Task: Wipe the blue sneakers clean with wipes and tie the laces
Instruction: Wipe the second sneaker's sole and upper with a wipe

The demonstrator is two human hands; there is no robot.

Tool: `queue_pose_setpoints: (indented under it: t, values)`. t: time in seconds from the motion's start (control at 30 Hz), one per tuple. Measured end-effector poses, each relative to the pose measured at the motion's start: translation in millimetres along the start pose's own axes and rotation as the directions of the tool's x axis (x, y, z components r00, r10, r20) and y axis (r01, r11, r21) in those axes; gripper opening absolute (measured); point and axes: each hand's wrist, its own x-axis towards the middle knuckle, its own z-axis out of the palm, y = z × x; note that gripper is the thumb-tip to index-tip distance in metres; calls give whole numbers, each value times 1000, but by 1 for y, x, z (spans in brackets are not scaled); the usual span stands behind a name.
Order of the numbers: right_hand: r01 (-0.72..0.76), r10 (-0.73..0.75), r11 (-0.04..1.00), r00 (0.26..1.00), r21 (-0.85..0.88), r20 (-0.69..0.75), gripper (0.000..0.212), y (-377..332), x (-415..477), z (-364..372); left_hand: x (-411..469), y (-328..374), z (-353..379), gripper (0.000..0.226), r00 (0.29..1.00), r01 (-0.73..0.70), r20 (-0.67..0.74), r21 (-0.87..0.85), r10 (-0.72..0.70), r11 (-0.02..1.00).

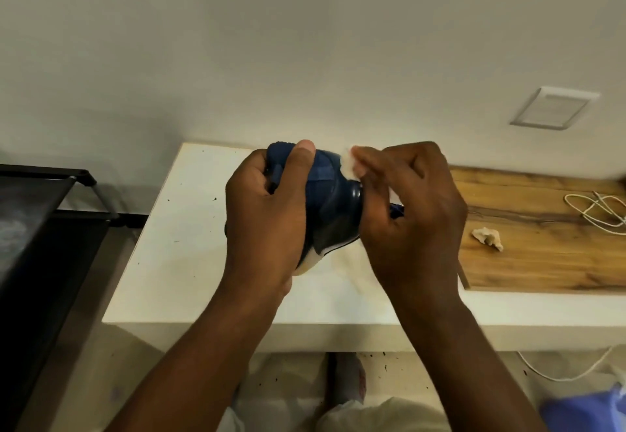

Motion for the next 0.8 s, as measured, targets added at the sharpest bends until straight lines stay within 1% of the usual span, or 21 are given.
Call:
queue_pose_setpoints:
  t: [0.07, 0.1, 0.2, 0.23, 0.3, 0.37, 0.43, 0.5, 0.53, 0.6, 0.63, 0.67, 0.73, 0.77, 0.8]
  values:
    - [46, -46, 999, 998, 4, 36, 18, -8, -10, -3, -3, 10, 0, 18, 991, 130, 44, -163, -125, 978]
    - [67, -67, 998, 996, 8, 63, 17, -11, -20, -4, -2, 15, -1, 20, 981, 192, 73, -252, -179, 949]
    - [83, -87, 996, 991, 41, 98, 17, -2, -41, -2, 8, 24, -5, 15, 947, 321, 144, -498, -288, 806]
    - [62, -68, 996, 994, 66, 88, 18, 3, -42, 1, 13, 24, -7, 13, 933, 357, 176, -550, -313, 755]
    - [9, -18, 992, 998, 129, 67, 19, 9, -40, 10, 24, 16, -11, 12, 902, 429, 241, -600, -358, 675]
    - [-54, 39, 982, 995, 180, 89, 21, 11, -40, 18, 32, 6, -15, 8, 877, 476, 268, -602, -399, 641]
    - [-125, 99, 971, 986, 202, 136, 24, 16, -43, 26, 36, 0, -19, 9, 879, 473, 270, -589, -392, 655]
    - [-174, 130, 960, 971, 221, 199, 23, 24, -46, 32, 37, -3, -22, 21, 899, 437, 285, -537, -333, 721]
    - [-190, 133, 954, 961, 232, 243, 22, 29, -50, 33, 35, -4, -23, 26, 911, 402, 289, -463, -294, 790]
    - [-242, 150, 942, 923, 232, 353, 20, 37, -64, 35, 31, -12, -24, 33, 939, 264, 274, -192, -207, 945]
    - [-284, 175, 934, 892, 216, 417, 20, 40, -73, 35, 30, -19, -25, 37, 954, 190, 249, -66, -168, 980]
    - [-328, 201, 924, 853, 195, 481, 20, 42, -81, 35, 31, -25, -25, 40, 967, 138, 215, 14, -137, 990]
    - [-426, 251, 887, 768, 178, 589, 20, 42, -97, 35, 36, -37, -28, 39, 981, 97, 158, 75, -108, 992]
    - [-468, 270, 865, 738, 181, 618, 20, 40, -101, 36, 39, -41, -29, 35, 984, 85, 146, 88, -98, 992]
    - [-498, 286, 845, 727, 194, 624, 19, 38, -102, 36, 43, -45, -30, 32, 986, 73, 140, 98, -86, 993]
